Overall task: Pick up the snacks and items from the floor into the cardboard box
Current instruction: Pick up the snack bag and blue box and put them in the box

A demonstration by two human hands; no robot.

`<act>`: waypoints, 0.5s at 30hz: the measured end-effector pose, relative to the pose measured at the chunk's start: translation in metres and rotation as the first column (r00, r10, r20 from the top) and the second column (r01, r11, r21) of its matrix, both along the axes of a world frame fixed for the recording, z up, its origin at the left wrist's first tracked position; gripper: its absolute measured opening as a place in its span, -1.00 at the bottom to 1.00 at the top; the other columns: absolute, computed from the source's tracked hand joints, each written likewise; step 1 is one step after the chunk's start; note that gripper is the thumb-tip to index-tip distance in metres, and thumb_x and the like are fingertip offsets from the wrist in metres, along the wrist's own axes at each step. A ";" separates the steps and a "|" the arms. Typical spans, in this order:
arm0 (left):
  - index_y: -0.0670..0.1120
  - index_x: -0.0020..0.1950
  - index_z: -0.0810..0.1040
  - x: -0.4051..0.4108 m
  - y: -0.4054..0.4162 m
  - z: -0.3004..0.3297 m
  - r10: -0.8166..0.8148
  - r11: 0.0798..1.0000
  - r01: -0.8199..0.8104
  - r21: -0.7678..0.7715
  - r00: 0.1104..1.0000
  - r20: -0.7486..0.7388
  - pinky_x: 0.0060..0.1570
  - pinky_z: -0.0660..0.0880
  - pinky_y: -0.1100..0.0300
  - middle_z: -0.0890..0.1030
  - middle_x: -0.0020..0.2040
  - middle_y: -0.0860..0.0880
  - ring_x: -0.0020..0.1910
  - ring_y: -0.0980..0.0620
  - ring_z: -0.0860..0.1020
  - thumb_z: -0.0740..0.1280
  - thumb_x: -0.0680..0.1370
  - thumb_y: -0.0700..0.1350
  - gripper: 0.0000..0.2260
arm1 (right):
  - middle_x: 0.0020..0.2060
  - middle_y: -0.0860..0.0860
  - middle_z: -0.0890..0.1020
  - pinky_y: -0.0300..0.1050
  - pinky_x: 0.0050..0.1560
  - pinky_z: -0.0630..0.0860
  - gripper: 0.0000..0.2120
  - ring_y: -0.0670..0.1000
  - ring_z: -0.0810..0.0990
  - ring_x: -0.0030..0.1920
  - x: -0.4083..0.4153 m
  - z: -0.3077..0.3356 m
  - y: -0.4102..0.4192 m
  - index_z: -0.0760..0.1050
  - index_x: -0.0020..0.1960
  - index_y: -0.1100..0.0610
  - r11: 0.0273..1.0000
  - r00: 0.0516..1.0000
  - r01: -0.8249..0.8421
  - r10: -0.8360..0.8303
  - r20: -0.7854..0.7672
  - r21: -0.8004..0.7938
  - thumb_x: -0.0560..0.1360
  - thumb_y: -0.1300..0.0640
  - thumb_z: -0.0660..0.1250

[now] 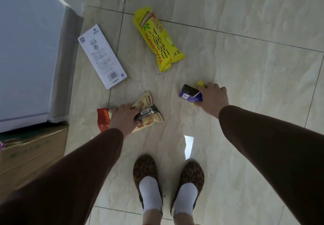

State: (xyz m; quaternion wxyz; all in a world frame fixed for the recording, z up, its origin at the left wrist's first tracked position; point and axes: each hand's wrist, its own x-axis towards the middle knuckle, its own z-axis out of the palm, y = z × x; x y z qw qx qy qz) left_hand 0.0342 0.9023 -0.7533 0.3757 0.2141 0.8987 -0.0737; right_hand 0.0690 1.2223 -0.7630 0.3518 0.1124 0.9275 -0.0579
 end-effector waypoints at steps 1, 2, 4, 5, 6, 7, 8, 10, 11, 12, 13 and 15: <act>0.06 0.35 0.49 0.003 0.000 0.004 0.021 1.000 -0.021 0.015 1.000 0.014 0.28 0.31 -0.08 0.52 0.30 -0.07 0.29 -0.14 0.45 0.30 0.59 0.10 -0.66 | 0.25 0.14 0.54 0.10 0.26 0.35 -0.48 0.21 0.51 0.27 0.006 0.004 -0.004 0.48 0.39 0.04 1.000 1.000 0.017 -0.017 0.014 0.005 0.55 -0.22 0.38; 0.04 0.33 0.49 0.006 0.000 0.009 0.055 0.998 -0.056 0.042 0.998 0.026 0.24 0.36 -0.06 0.55 0.24 -0.07 0.24 -0.13 0.47 0.30 0.59 0.08 -0.68 | 0.21 0.13 0.57 0.09 0.24 0.35 -0.49 0.21 0.54 0.24 0.013 0.010 -0.009 0.48 0.36 0.05 0.999 0.998 0.051 -0.051 0.028 0.000 0.55 -0.24 0.36; 0.01 0.29 0.50 0.012 -0.002 0.022 0.150 0.981 -0.155 0.115 0.987 0.056 0.10 0.47 -0.01 0.56 0.10 -0.05 0.12 -0.10 0.50 0.31 0.60 0.06 -0.71 | 0.13 0.11 0.61 0.09 0.20 0.36 -0.49 0.20 0.59 0.17 0.026 0.025 -0.019 0.48 0.30 0.04 0.986 0.986 0.157 -0.154 0.060 -0.052 0.54 -0.30 0.33; 0.00 0.28 0.50 0.015 -0.003 0.031 0.196 0.968 -0.204 0.149 0.978 0.067 0.02 0.50 0.02 0.54 0.04 -0.03 0.06 -0.07 0.51 0.31 0.60 0.04 -0.72 | 0.10 0.10 0.63 0.09 0.19 0.35 -0.49 0.20 0.61 0.14 0.033 0.035 -0.023 0.48 0.27 0.04 0.971 0.974 0.222 -0.216 0.071 -0.093 0.52 -0.32 0.33; 0.00 0.29 0.49 0.018 -0.004 0.040 0.233 0.954 -0.243 0.177 0.970 0.074 -0.05 0.50 0.06 0.51 0.00 0.00 -0.01 -0.03 0.50 0.31 0.61 0.03 -0.72 | 0.07 0.08 0.64 0.10 0.19 0.34 -0.51 0.19 0.62 0.11 0.040 0.045 -0.029 0.49 0.22 0.03 0.948 0.957 0.288 -0.279 0.080 -0.139 0.51 -0.33 0.34; 0.00 0.30 0.49 0.022 -0.006 0.056 0.257 0.944 -0.268 0.195 0.963 0.079 -0.10 0.47 0.10 0.48 -0.02 0.02 -0.06 0.00 0.49 0.31 0.61 0.02 -0.72 | 0.03 0.06 0.65 0.10 0.19 0.32 -0.53 0.19 0.63 0.08 0.047 0.061 -0.036 0.49 0.16 0.02 0.920 0.937 0.349 -0.338 0.087 -0.178 0.50 -0.33 0.34; 0.00 0.33 0.48 0.025 -0.007 0.065 0.269 0.938 -0.281 0.203 0.959 0.085 -0.12 0.45 0.12 0.47 -0.01 0.03 -0.09 0.01 0.50 0.31 0.62 0.01 -0.71 | 0.00 0.04 0.66 0.09 0.18 0.32 -0.55 0.18 0.63 0.05 0.053 0.072 -0.042 0.49 0.11 0.02 0.887 0.914 0.406 -0.394 0.098 -0.220 0.50 -0.33 0.35; 0.00 0.36 0.45 0.031 -0.011 0.082 0.299 0.925 -0.312 0.215 0.950 0.088 -0.12 0.46 0.13 0.49 0.04 0.01 -0.09 0.00 0.52 0.31 0.63 0.01 -0.69 | -0.05 0.02 0.65 0.07 0.14 0.38 -0.59 0.15 0.63 -0.01 0.062 0.092 -0.056 0.47 0.05 0.02 0.809 0.864 0.497 -0.495 0.091 -0.313 0.50 -0.31 0.37; 0.00 0.38 0.44 0.036 -0.015 0.097 0.324 0.914 -0.337 0.227 0.942 0.091 -0.11 0.47 0.11 0.50 0.06 0.00 -0.09 0.00 0.53 0.31 0.62 0.00 -0.67 | -0.06 0.03 0.64 0.02 0.08 0.44 -0.60 0.14 0.63 -0.04 0.068 0.108 -0.064 0.47 0.03 0.03 0.764 0.838 0.529 -0.540 0.083 -0.370 0.50 -0.29 0.39; 0.00 0.38 0.43 0.042 -0.018 0.112 0.354 0.898 -0.365 0.245 0.931 0.090 -0.11 0.49 0.09 0.50 0.07 -0.01 -0.09 -0.02 0.53 0.31 0.62 0.00 -0.67 | -0.07 0.05 0.63 -0.03 -0.02 0.48 -0.61 0.13 0.63 -0.06 0.073 0.124 -0.072 0.46 0.02 0.05 0.719 0.813 0.550 -0.577 0.076 -0.426 0.50 -0.26 0.42; 0.01 0.39 0.43 0.047 -0.022 0.126 0.389 0.880 -0.397 0.263 0.918 0.085 -0.10 0.52 0.06 0.50 0.08 -0.01 -0.09 -0.04 0.55 0.31 0.62 0.00 -0.66 | -0.07 0.06 0.62 -0.08 -0.12 0.47 -0.61 0.12 0.63 -0.08 0.077 0.140 -0.080 0.45 0.02 0.06 0.690 0.799 0.558 -0.597 0.073 -0.461 0.51 -0.24 0.44; 0.02 0.41 0.42 0.059 -0.027 0.152 0.450 0.845 -0.451 0.287 0.890 0.073 -0.11 0.55 0.03 0.51 0.10 -0.02 -0.10 -0.07 0.58 0.31 0.62 0.01 -0.63 | -0.05 0.06 0.62 -0.12 -0.17 0.45 -0.60 0.10 0.63 -0.10 0.085 0.167 -0.094 0.47 0.06 0.08 0.665 0.790 0.559 -0.608 0.077 -0.495 0.51 -0.22 0.44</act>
